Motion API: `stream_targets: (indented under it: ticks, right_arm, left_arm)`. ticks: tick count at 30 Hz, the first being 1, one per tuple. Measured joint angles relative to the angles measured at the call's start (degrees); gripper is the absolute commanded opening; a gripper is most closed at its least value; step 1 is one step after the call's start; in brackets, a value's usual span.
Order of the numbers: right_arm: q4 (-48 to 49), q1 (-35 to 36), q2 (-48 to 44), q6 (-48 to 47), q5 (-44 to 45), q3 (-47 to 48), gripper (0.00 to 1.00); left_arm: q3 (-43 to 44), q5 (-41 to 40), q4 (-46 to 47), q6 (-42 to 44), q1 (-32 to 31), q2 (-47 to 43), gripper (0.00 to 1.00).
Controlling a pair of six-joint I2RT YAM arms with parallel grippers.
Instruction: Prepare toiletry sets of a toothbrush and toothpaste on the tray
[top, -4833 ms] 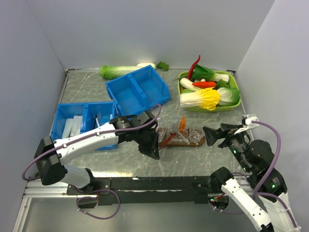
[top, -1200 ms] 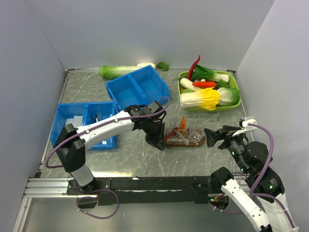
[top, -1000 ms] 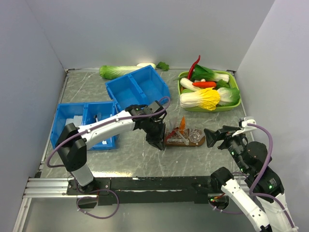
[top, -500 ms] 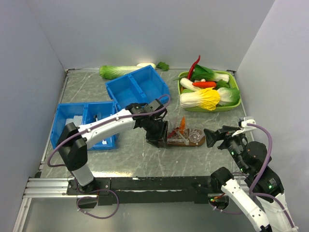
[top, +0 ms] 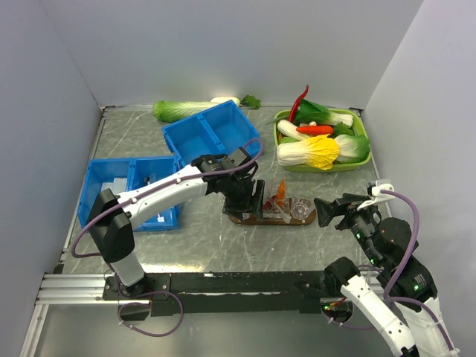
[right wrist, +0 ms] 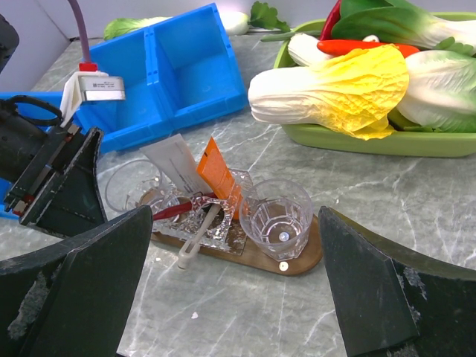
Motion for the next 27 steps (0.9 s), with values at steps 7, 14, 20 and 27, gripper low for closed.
stream_targets:
  ticks: [7, 14, 20, 27]
  right_arm:
    - [0.0, 0.0, 0.0, 0.02, -0.02, 0.0, 1.0]
    - [-0.04, 0.0, 0.0, 0.07, -0.04, 0.0, 1.0]
    - [-0.48, 0.0, 0.04, 0.44, -0.15, 0.11, 1.0]
    - [-1.53, 0.0, 0.11, 1.22, -0.13, 0.42, 1.0]
  left_arm:
    - [0.52, -3.69, 0.04, 1.55, 0.28, -1.01, 0.89]
    - [0.44, -11.23, 1.88, 3.74, 1.53, -8.2, 0.94]
    - [-4.04, -20.94, 7.39, 5.31, 4.15, -19.8, 0.96]
    - [-14.97, -32.94, 16.11, 7.3, 5.09, -33.66, 0.98]
